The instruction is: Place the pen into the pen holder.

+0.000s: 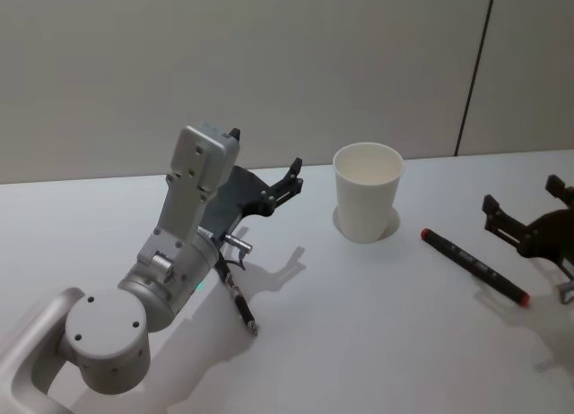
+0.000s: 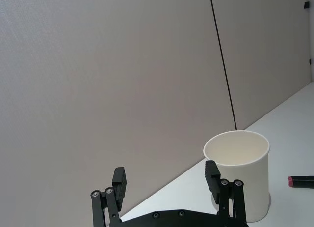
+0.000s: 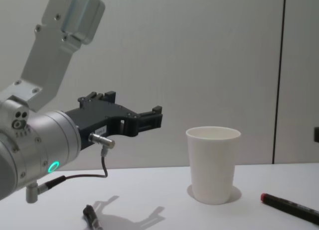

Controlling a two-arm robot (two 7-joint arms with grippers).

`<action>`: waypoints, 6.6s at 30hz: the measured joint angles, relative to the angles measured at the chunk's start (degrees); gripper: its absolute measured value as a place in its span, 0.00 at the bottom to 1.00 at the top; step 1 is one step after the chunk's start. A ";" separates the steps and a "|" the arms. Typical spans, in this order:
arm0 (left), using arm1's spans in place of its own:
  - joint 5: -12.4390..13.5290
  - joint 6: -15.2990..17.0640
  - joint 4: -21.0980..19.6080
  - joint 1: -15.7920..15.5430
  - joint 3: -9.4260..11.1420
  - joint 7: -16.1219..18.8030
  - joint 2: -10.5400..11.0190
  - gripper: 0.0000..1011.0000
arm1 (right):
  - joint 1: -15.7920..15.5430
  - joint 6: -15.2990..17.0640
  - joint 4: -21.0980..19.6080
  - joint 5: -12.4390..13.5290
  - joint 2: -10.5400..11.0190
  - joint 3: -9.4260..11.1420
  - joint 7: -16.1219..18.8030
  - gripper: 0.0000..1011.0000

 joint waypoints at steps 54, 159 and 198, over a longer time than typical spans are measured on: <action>0.00 0.00 0.00 0.00 0.00 0.00 0.00 0.99 | 9.34 23.23 7.95 -7.93 -2.05 -2.92 6.48 0.99; 0.00 0.00 0.00 0.00 0.00 0.00 0.00 0.99 | 11.82 21.42 14.22 -8.70 -6.64 -5.55 8.29 0.26; 0.00 0.00 0.00 0.00 0.00 0.00 0.00 0.99 | 9.50 0.75 13.77 -10.67 -5.81 -4.91 5.62 0.18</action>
